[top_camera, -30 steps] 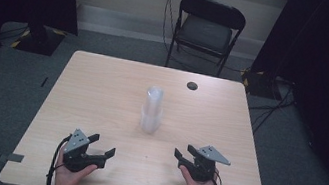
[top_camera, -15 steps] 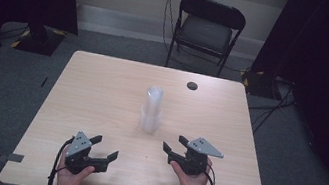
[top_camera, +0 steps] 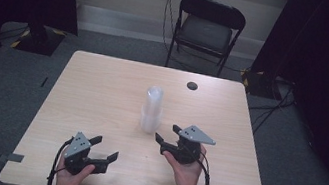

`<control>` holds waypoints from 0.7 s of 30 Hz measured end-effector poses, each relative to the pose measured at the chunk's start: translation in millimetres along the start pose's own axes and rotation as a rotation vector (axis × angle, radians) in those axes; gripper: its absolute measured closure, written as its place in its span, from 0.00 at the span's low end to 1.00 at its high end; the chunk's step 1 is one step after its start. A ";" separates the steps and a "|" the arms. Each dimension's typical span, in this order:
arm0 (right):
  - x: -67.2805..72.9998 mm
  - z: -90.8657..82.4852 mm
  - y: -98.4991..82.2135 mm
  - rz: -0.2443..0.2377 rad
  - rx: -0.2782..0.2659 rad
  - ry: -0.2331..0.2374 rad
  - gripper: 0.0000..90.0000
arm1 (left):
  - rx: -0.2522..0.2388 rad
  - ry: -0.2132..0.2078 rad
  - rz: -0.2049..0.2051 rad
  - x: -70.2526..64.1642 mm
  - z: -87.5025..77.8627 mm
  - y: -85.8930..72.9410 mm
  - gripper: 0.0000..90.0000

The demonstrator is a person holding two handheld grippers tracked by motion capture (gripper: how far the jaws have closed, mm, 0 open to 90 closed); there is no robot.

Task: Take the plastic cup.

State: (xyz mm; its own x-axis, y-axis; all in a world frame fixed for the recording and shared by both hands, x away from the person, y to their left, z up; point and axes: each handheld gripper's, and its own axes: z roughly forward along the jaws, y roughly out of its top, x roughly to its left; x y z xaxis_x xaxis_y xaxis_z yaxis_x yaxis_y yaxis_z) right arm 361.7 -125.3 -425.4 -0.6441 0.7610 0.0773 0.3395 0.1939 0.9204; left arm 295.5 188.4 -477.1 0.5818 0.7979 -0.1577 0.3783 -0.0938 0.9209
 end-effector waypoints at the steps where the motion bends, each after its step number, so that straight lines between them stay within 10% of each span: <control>1: -0.1 1.8 2.3 0.001 0.003 0.006 0.32 | 0.000 0.006 0.000 -0.4 0.3 0.0 0.18; 21: 2.1 25.7 40.7 -0.058 -0.030 0.039 0.28 | 0.010 -0.041 -0.010 -9.7 7.0 -2.3 0.18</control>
State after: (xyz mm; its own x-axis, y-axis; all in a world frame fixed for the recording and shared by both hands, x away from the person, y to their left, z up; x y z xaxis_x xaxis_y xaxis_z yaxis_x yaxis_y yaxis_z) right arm 391.8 -99.9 -397.6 -0.6883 0.7245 0.0375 0.2807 0.2184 0.9346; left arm 294.1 176.7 -480.2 0.6069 0.7738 -0.1812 0.3910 -0.0922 0.9158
